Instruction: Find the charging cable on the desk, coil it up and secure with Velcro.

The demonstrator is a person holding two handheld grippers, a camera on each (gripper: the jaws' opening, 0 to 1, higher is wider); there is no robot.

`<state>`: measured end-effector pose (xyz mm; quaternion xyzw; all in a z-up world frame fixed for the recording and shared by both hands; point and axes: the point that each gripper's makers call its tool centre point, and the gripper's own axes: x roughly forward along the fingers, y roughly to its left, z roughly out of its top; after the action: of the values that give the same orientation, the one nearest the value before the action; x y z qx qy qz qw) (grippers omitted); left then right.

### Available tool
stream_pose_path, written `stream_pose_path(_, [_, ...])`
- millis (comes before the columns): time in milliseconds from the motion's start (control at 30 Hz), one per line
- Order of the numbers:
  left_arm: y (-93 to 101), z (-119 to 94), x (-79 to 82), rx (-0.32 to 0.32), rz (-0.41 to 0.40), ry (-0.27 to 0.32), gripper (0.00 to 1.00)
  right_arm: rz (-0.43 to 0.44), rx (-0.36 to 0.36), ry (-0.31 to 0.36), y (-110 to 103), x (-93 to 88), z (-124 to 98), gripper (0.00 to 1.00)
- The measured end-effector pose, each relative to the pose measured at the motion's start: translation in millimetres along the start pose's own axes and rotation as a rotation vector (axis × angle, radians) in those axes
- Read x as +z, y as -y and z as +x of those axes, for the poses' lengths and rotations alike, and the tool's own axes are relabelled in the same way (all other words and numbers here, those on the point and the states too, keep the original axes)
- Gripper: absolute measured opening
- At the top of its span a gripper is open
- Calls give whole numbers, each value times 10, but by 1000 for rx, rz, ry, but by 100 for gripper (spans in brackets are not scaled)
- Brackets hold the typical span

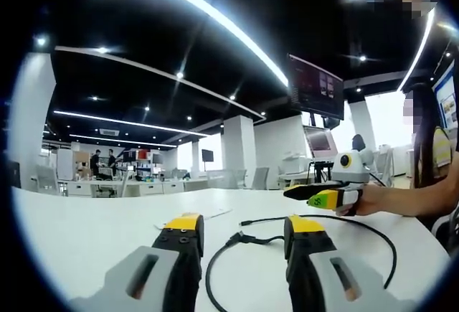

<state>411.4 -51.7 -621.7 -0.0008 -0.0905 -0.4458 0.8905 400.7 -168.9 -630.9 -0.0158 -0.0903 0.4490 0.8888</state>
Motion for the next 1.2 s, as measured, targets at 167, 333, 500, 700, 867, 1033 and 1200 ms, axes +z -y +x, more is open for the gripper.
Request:
stream_pose_path(167, [2,-3,3,1,1,1,45,-2,0,-1,0,0,-2,38])
stream_pose_path(333, [7,-2,5,1,1,1,45,-2,0,-1,-3,3,-5,38])
stream_pose_path(500, [0,-5,11,3,-1,4,45,-1,3,0,-12,7,-2,38])
stream_pose_path(700, [0,-4,10,1,-1,3,45,0,3,0,-11,9,-1,38])
stream_pose_path(867, [-5,-6,6,0,-1,2,45,1,3,-1,-8,-2,4,38])
stream_pose_path(1033, [-6,-9,7,0,-1,4,45,2,4,-3,-11,-13,13,38])
stream_pose_path(1200, [-7,-9,8,0,-4,5,44,2,3,-5,-3,-18,12,38])
